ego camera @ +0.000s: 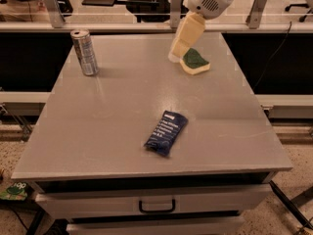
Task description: Pick redbull can
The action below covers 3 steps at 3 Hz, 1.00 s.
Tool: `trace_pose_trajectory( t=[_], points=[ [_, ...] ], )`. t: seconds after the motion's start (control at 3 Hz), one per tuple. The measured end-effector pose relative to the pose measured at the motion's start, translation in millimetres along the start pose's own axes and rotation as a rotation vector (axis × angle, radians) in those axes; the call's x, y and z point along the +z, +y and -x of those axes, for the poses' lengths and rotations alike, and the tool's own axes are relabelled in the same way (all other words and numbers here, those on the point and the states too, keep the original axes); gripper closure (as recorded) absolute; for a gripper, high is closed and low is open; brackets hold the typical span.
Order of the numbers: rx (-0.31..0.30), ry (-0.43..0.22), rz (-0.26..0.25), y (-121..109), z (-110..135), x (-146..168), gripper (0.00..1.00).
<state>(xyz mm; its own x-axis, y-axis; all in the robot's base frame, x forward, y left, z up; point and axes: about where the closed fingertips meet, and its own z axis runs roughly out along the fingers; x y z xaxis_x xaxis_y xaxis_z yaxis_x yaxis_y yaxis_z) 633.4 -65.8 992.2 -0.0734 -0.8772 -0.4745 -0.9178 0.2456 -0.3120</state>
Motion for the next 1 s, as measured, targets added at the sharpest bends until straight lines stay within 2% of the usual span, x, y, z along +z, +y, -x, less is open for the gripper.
trace_pose_trajectory(
  t=[0.33, 0.67, 1.0],
  points=[
    [0.017, -0.025, 0.003, -9.5, 31.0, 40.8, 0.00],
    [0.071, -0.088, -0.012, -25.4, 64.6, 85.9, 0.00],
    [0.106, -0.131, -0.013, -33.7, 83.4, 107.0, 0.00]
  ],
)
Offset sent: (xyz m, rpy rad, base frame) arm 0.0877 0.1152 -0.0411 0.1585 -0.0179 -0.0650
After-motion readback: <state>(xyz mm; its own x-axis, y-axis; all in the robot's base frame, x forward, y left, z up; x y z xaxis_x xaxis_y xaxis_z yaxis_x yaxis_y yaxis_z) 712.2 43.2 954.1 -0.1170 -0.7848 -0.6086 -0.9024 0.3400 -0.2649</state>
